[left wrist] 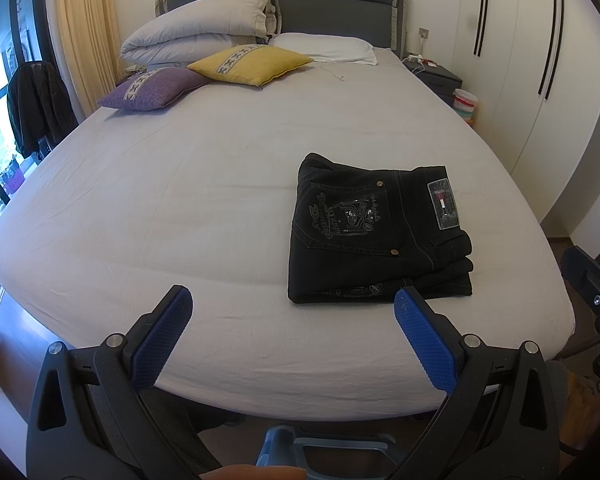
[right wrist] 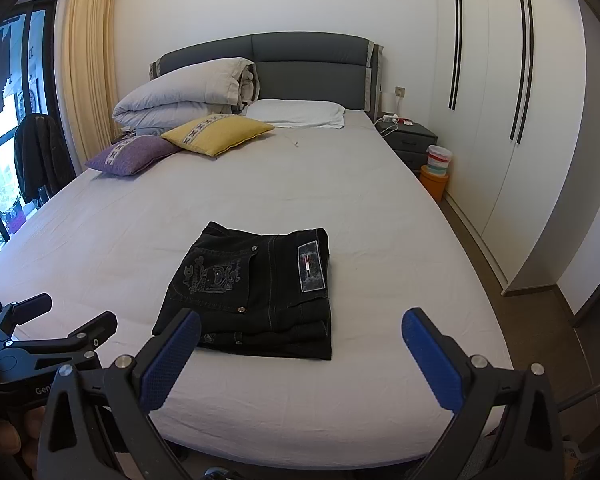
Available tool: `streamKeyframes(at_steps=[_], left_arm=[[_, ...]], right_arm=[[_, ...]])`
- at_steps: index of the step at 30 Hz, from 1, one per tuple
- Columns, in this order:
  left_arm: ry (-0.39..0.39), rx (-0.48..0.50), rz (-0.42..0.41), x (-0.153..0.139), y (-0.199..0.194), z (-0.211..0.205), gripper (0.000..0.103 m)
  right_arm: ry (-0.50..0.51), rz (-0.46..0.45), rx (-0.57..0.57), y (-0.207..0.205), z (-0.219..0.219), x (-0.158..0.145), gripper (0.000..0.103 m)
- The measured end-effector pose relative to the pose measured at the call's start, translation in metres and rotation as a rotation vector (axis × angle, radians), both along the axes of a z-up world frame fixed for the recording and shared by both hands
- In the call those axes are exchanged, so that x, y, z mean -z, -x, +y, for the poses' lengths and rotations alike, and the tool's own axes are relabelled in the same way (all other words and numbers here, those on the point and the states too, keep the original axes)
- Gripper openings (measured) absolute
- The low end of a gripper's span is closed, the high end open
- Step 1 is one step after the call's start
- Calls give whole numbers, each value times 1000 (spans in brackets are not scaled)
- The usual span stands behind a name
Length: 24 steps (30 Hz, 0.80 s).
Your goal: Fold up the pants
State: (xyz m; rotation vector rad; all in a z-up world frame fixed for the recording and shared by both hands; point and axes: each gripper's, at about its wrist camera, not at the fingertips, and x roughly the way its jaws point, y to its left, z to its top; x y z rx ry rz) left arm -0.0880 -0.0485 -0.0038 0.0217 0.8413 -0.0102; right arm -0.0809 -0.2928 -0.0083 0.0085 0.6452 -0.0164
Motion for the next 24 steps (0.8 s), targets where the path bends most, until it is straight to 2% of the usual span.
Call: streamKeyframes(at_steps=[24], left_arm=[[1,1,1,-1,0,1,103]], right_arm=[[1,1,-2,0,0,-1,103]])
